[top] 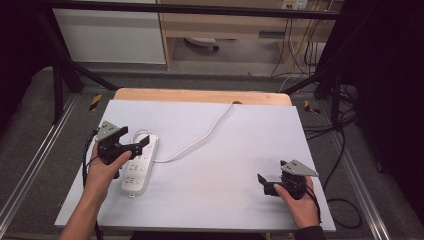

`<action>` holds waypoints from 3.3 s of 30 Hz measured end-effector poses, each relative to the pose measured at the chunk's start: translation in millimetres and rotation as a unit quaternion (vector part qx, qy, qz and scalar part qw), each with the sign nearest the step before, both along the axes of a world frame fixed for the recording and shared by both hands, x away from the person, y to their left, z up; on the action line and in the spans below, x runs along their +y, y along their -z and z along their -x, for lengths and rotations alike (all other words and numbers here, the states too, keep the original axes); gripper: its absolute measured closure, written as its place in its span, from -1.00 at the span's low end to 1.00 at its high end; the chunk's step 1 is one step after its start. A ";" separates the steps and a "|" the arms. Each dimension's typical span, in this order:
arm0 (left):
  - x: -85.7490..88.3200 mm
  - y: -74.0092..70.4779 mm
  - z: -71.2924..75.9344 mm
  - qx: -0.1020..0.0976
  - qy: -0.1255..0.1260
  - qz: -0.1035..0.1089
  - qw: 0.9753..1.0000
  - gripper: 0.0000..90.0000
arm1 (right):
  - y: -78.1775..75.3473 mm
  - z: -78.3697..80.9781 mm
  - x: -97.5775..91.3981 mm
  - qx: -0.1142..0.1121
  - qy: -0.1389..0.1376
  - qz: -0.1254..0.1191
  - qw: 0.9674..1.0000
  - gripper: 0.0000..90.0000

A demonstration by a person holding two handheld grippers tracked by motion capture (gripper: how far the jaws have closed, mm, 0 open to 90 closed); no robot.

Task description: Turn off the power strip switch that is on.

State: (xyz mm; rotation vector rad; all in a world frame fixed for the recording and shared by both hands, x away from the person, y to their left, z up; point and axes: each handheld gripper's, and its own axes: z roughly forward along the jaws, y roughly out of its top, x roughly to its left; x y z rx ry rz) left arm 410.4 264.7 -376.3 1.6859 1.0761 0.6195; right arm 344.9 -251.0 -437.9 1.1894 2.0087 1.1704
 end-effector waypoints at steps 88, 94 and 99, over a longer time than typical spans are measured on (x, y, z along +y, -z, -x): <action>-0.2 44.4 0.6 0.112 0.066 -0.076 0.989 1.00 | 0.8 -0.4 -3.0 0.018 0.011 0.001 1.000 -0.93; 0.0 44.5 0.4 0.113 0.065 -0.074 0.989 1.00 | -0.7 0.7 -2.4 0.014 0.012 0.001 1.000 -0.91; -0.1 44.9 -0.2 0.112 0.063 -0.076 0.989 1.00 | 0.0 0.1 -2.7 0.018 0.012 0.001 1.000 -0.91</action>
